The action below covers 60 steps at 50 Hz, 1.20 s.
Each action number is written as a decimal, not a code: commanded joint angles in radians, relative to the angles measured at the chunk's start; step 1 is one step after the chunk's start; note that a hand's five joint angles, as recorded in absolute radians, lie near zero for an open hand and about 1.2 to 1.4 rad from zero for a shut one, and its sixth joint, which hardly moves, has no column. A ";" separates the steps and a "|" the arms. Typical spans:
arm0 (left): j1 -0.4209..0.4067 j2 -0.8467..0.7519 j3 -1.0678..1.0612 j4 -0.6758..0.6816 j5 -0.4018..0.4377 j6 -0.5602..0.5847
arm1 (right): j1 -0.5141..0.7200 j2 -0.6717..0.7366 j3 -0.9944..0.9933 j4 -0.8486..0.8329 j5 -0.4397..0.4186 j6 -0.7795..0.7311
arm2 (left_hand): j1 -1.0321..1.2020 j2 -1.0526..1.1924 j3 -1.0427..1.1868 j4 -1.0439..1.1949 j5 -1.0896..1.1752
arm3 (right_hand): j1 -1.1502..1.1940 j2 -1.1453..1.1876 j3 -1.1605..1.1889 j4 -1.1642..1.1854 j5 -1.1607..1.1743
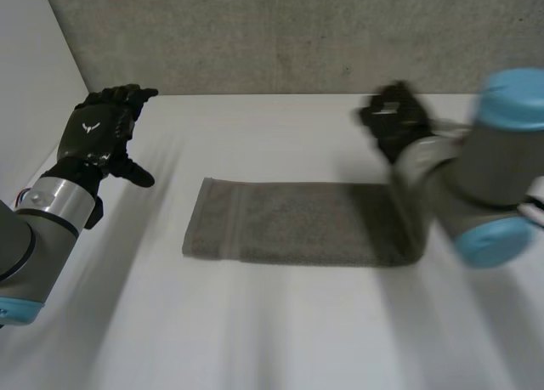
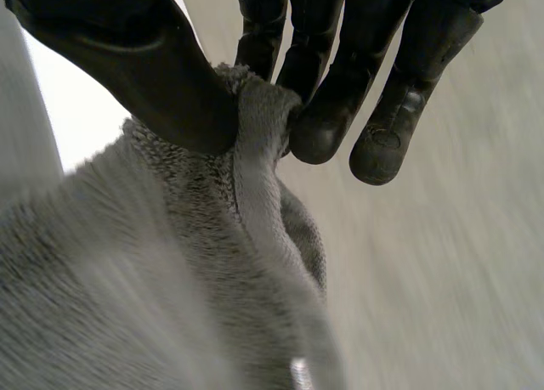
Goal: Fold the towel.
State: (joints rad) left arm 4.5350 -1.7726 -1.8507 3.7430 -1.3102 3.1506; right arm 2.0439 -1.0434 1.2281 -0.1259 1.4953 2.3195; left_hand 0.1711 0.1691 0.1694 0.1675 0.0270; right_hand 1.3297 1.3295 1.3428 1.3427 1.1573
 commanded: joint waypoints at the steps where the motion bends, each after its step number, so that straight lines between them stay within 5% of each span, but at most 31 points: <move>1: -0.019 -0.005 0.022 0.000 -0.006 -0.007 | 0.296 0.218 -0.211 -0.014 0.002 0.003 | 0.007 0.009 0.009 0.011 -0.023 | 0.067 0.067 0.053 0.054 0.064; 8: -0.019 -0.024 0.022 0.008 -0.006 -0.014 | 0.458 0.462 -0.409 -0.014 0.013 0.003 | 0.007 0.009 0.009 0.011 -0.023 | 0.067 0.067 0.053 0.054 0.064; 17: -0.017 -0.041 0.027 0.011 -0.004 -0.012 | 0.467 0.491 -0.415 -0.006 -0.013 0.155 | 0.007 0.009 0.009 0.011 -0.023 | 0.067 0.067 0.053 0.054 0.064; 18: -0.017 -0.047 0.031 0.012 -0.004 -0.012 | 0.466 0.477 -0.401 -0.003 -0.024 0.202 | 0.007 0.009 0.009 0.011 -0.023 | -0.194 -0.194 -0.207 -0.207 -0.196; 19: -0.017 -0.047 0.031 0.012 -0.004 -0.012 | 0.466 0.477 -0.401 -0.003 -0.024 0.202 | 0.007 0.009 0.009 0.011 -0.023 | -0.197 -0.196 -0.210 -0.210 -0.199; 20: -0.017 -0.051 0.036 0.011 -0.006 -0.012 | 0.466 0.458 -0.386 -0.001 -0.027 0.240 | 0.007 0.009 0.009 0.011 -0.023 | -0.888 -0.888 -0.901 -0.901 -0.891; 21: -0.017 -0.051 0.036 0.011 -0.006 -0.012 | 0.463 0.427 -0.369 0.006 -0.023 0.265 | 0.007 0.009 0.009 0.011 -0.023 | -1.155 -1.155 -1.168 -1.168 -1.157; 27: -0.031 -0.071 0.064 0.009 -0.007 -0.014 | 0.437 0.279 -0.249 0.038 -0.017 0.299 | 0.016 0.018 0.018 0.020 -0.014 | -1.155 -1.155 -1.168 -1.168 -1.157; 32: -0.085 -0.100 0.087 0.006 -0.009 -0.012 | 0.274 0.032 0.041 0.037 -0.027 0.333 | 0.019 0.021 0.021 0.022 -0.012 | -1.155 -1.155 -1.168 -1.168 -1.157; 43: -0.166 -0.238 0.125 0.003 -0.058 0.002 | 0.025 -0.086 0.383 -0.009 -0.064 0.422 | 0.028 0.030 0.029 0.031 -0.003 | -1.148 -1.148 -1.161 -1.161 -1.150; 54: -0.166 -0.235 0.107 0.001 -0.067 0.000 | -0.074 -0.021 0.493 -0.164 -0.104 0.422 | 0.025 0.027 0.027 0.028 -0.006 | -0.490 -0.490 -0.503 -0.503 -0.492; 60: -0.166 -0.231 0.096 0.000 -0.073 0.000 | -0.090 0.002 0.490 -0.187 -0.101 0.457 | 0.025 0.027 0.027 0.028 -0.006 | 0.066 0.066 0.053 0.053 0.064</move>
State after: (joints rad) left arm 4.3677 -2.0125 -1.7426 3.7438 -1.3791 3.1509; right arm 1.9642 -1.0574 1.7234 -0.2909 1.3895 2.7455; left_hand 0.1727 0.1714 0.1716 0.1699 0.0270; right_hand 1.0956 1.1029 1.0993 1.0986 0.9163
